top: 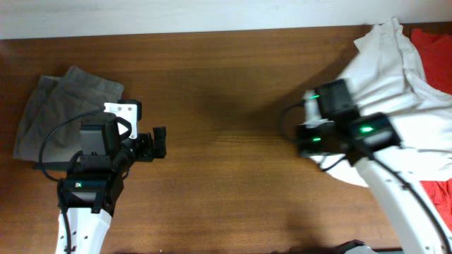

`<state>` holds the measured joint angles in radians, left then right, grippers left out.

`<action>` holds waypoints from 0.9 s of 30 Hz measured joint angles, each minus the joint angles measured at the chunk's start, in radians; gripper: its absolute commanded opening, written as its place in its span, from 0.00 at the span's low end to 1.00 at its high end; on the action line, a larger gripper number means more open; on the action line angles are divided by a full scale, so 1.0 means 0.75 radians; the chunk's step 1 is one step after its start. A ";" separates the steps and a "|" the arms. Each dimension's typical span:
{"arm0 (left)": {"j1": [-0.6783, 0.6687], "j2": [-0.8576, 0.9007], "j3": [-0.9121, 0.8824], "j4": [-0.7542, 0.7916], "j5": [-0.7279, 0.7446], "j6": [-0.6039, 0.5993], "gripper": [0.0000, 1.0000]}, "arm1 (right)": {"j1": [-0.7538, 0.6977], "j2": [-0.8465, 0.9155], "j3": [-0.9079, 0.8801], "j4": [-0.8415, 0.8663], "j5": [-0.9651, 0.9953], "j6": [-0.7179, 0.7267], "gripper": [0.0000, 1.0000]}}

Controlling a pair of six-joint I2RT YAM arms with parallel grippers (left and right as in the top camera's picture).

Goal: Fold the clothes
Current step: 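Reach the right gripper to the white T-shirt and grasp it, then drag the white T-shirt leftward onto the table center with the right gripper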

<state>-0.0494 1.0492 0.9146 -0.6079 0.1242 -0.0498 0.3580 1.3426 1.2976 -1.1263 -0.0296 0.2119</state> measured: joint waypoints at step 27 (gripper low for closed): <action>-0.138 0.168 0.004 0.108 0.106 -0.001 0.99 | -0.171 -0.095 0.088 0.209 0.155 0.097 0.99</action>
<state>-0.1532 1.1755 0.9173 -0.5266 0.2039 -0.0505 0.2298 1.2713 1.3636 -0.9695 0.0868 0.2848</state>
